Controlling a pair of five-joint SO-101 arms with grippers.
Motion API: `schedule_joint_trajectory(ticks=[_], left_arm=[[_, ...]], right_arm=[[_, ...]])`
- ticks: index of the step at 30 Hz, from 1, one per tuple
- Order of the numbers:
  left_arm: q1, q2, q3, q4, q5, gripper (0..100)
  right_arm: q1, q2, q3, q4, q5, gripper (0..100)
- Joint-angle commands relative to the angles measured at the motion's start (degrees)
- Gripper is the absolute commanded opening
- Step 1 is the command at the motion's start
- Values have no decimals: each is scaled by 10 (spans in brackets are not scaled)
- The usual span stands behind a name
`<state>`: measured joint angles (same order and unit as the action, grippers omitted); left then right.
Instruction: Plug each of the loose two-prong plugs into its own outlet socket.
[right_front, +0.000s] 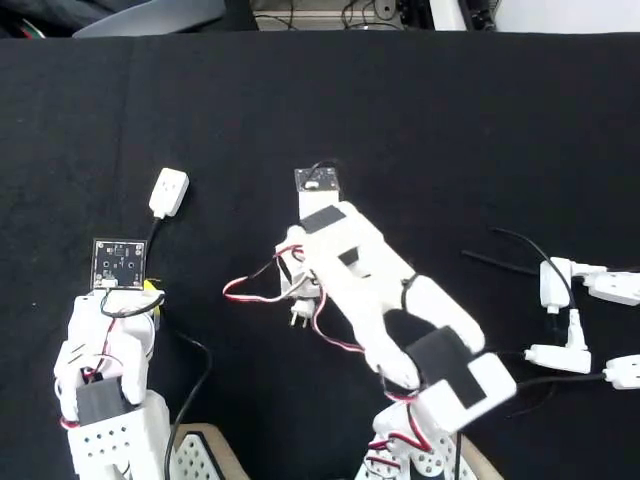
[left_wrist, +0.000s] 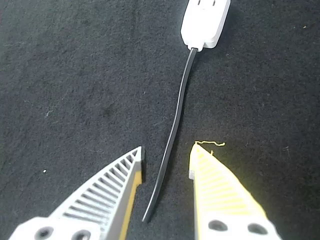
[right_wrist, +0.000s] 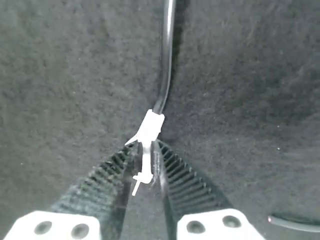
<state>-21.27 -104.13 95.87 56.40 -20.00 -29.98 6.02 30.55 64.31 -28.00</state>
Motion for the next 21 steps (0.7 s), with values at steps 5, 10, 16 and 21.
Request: schedule_joint_trajectory(ticks=[5,10,16,21], left_arm=[[-6,-3,-1,-12,-3,163],[-6,-3,-1,-12,-3,163],[-6,-3,0,-11,-17,162],[-6,-3,0,-10,-20,162]], right_arm=[[-11,102,-128,108,-6,103],[-10,142,-153,137,-6,175],[-12,168,-152,143,-2,180],[-40,214,-172,143,-2,180]])
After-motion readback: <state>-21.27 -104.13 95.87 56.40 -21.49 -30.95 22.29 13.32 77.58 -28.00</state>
